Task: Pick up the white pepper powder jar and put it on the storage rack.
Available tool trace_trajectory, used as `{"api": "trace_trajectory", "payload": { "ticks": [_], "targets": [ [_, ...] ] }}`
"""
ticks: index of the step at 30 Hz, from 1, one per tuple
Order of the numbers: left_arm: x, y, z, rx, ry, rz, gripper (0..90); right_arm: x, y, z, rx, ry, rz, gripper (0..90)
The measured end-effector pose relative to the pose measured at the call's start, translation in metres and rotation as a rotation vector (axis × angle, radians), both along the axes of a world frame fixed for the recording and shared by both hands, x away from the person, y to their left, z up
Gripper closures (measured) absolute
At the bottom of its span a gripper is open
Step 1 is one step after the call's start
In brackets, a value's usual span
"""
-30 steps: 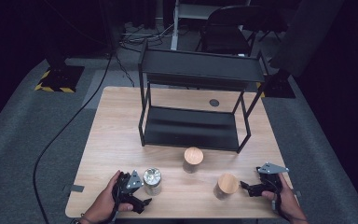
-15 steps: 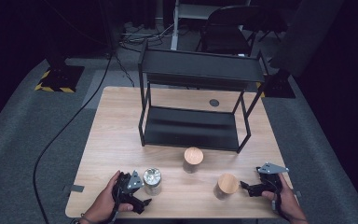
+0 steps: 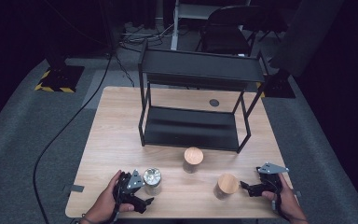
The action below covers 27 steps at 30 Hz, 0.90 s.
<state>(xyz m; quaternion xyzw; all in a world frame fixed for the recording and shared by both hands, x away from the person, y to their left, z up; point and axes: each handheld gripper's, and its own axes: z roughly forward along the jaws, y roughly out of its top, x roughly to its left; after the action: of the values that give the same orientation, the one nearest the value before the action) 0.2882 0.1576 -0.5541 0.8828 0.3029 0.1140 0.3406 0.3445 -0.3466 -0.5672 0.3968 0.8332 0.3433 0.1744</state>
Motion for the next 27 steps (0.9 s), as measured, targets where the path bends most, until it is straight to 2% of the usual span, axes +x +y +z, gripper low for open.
{"api": "trace_trajectory", "payload": {
  "ticks": [15, 19, 27],
  "targets": [
    [-0.001, -0.009, 0.005, -0.026, -0.014, 0.010, 1.9, 0.000, 0.000, 0.000, 0.000, 0.000, 0.000, 0.0],
    [0.000, -0.013, 0.006, -0.035, -0.024, 0.029, 2.0, 0.000, 0.000, 0.000, 0.000, 0.000, 0.000, 0.0],
    [0.004, -0.018, 0.007, -0.028, -0.039, 0.040, 3.9, 0.000, 0.000, 0.000, 0.000, 0.000, 0.000, 0.0]
  ]
}}
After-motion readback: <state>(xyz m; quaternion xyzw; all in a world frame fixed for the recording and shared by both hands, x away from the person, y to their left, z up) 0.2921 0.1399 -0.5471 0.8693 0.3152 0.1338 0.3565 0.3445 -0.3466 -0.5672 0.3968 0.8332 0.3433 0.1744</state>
